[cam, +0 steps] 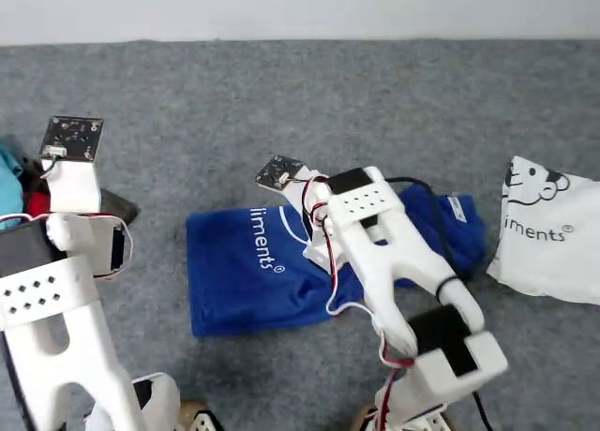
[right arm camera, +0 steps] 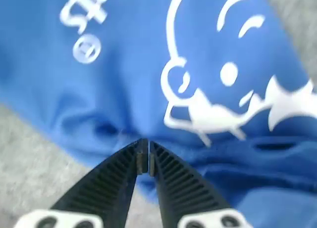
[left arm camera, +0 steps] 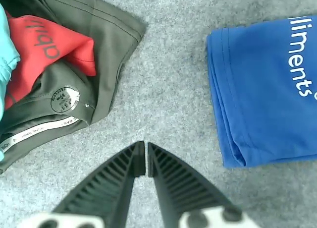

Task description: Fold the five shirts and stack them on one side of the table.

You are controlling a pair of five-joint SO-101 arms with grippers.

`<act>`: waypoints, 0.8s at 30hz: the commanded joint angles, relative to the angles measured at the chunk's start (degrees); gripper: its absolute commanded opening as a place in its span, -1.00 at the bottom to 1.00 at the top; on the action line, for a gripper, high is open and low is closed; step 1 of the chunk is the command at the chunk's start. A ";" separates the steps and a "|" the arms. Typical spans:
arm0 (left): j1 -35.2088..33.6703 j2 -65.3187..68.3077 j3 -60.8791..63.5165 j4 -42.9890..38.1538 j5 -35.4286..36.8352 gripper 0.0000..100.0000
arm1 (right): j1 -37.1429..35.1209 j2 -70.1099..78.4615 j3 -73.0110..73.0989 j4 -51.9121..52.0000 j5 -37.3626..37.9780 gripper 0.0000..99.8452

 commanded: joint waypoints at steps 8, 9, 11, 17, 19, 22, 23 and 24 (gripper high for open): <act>-0.18 -1.67 -0.40 -1.23 -0.35 -0.96 | 0.22 6.90 -3.25 9.71 -0.44 -0.98; -0.18 -1.67 -0.40 -1.23 -0.35 -0.96 | 0.22 6.55 -3.25 10.59 -0.44 -0.98; -0.18 -1.67 -0.40 -1.23 -0.35 -0.96 | 0.04 6.37 -3.25 11.12 -0.35 -0.98; -0.18 -1.67 -0.22 -1.23 -0.53 -0.96 | -1.36 5.23 -4.13 13.49 -0.44 -0.98; -0.09 -1.58 -0.22 -1.23 -0.53 -0.96 | -1.45 3.38 -6.07 15.87 -0.53 -0.98; 1.49 -1.49 -0.13 -1.23 -0.35 -0.89 | -1.01 -1.89 -10.81 19.74 -2.46 -0.98; 2.02 -1.49 0.04 -1.23 -0.26 -0.84 | -1.01 -3.91 -12.48 20.97 -3.16 -0.98; 2.81 -1.41 0.75 -1.67 -0.18 -0.78 | -1.01 -5.85 -13.71 22.20 -3.60 -0.98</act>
